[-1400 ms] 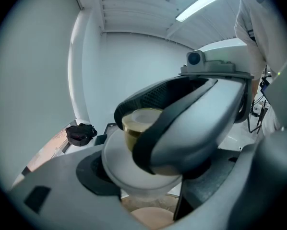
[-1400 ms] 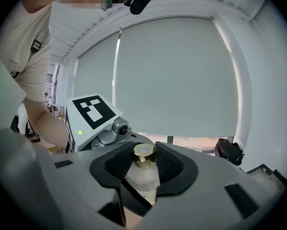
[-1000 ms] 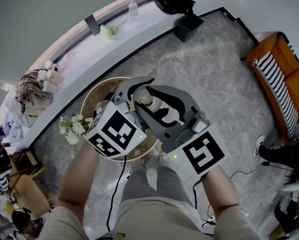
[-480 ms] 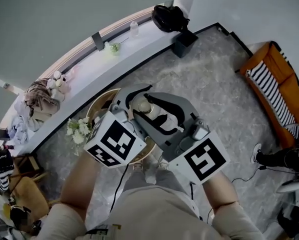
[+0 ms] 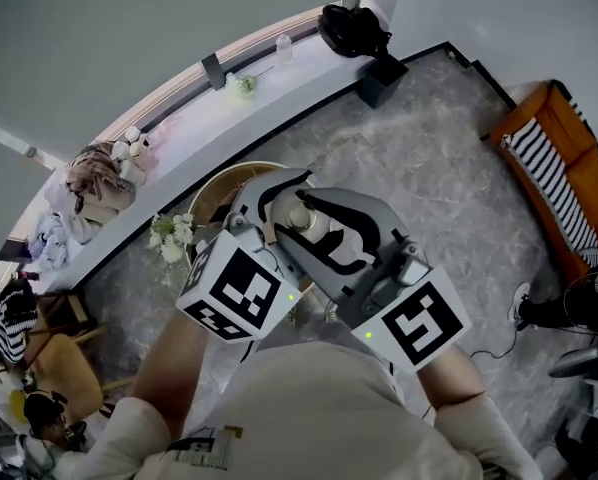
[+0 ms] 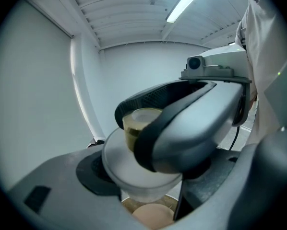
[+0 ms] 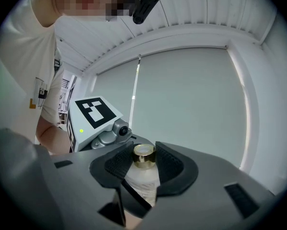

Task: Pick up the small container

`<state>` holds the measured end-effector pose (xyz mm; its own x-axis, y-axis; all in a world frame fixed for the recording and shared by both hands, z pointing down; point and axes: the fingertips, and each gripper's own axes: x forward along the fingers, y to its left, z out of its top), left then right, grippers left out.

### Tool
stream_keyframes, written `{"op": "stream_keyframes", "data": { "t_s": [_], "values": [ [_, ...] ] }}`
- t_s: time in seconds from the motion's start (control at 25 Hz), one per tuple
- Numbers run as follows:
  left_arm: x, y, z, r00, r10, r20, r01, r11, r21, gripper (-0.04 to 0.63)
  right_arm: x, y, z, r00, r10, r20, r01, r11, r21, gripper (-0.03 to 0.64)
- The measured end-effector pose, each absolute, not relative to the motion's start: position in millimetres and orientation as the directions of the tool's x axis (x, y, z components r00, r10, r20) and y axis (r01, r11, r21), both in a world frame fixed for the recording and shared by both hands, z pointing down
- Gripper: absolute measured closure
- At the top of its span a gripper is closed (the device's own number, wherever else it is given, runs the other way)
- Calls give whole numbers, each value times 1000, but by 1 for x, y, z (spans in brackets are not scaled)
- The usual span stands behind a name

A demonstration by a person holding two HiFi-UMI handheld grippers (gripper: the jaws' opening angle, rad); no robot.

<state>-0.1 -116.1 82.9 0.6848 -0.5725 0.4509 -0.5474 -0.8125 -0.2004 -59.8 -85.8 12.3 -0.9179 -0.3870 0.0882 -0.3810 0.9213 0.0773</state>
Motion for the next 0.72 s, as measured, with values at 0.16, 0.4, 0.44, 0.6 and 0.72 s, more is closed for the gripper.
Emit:
{"op": "stream_keyframes", "data": {
  "t_s": [0.16, 0.4, 0.44, 0.6, 0.72],
  "values": [
    [-5, -100, 91, 675, -571, 467, -557, -810, -184, 252, -64, -70, 19, -925, -367, 94, -362, 930, 64, 476],
    [-8, -88, 101, 681, -559, 473, -565, -812, -146, 252, -69, -60, 28, -928, -356, 110, -353, 934, 45, 476],
    [-7, -85, 103, 684, -556, 473, -564, -814, -141, 252, -69, -58, 29, -928, -354, 113, -352, 935, 43, 476],
    [-3, -76, 108, 692, -546, 473, -562, -818, -122, 252, -66, -49, 33, -926, -355, 126, -353, 935, 41, 476],
    [0, -71, 109, 691, -546, 475, -565, -817, -118, 252, -63, -44, 36, -927, -352, 131, -349, 936, 39, 476]
  ]
}}
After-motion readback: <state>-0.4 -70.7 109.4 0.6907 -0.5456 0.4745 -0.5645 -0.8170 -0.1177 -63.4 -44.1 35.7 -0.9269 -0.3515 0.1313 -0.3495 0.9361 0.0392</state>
